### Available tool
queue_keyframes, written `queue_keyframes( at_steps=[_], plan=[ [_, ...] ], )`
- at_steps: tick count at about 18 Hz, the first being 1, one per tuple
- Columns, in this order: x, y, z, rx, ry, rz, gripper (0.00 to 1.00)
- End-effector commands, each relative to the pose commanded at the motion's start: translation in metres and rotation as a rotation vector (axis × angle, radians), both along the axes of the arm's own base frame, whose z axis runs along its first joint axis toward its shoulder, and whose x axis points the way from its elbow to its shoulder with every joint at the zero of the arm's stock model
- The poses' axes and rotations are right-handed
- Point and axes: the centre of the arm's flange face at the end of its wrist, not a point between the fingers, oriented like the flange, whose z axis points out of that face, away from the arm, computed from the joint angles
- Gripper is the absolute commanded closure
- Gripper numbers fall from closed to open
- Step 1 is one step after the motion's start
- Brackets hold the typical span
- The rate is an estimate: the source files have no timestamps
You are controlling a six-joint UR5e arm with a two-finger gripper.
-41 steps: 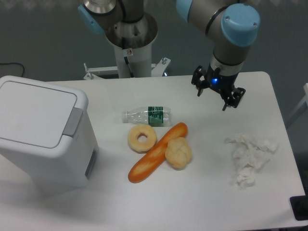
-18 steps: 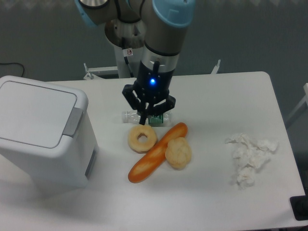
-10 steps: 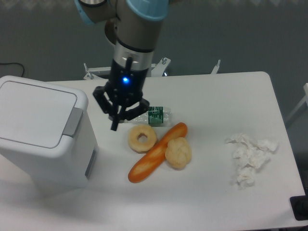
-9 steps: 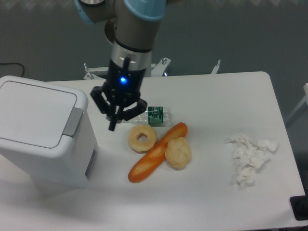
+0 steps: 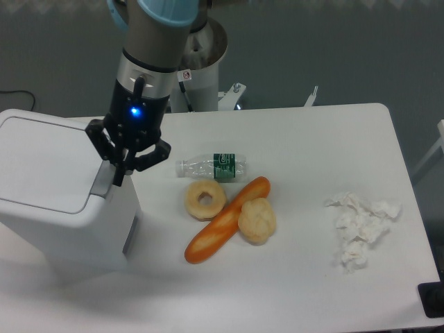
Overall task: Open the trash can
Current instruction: 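Lower the gripper onto the bin lid edge and lift it open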
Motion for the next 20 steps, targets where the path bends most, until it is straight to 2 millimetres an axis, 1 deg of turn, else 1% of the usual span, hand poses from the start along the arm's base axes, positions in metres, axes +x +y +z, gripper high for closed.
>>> queue_keyframes(
  at_steps=[6, 20],
  plan=[
    [0.001, 0.001, -0.01, -0.014, -0.011, -0.003, 0.97],
    [0.0, 0.005, -0.022, -0.031, -0.024, -0.007, 0.97]
  ],
)
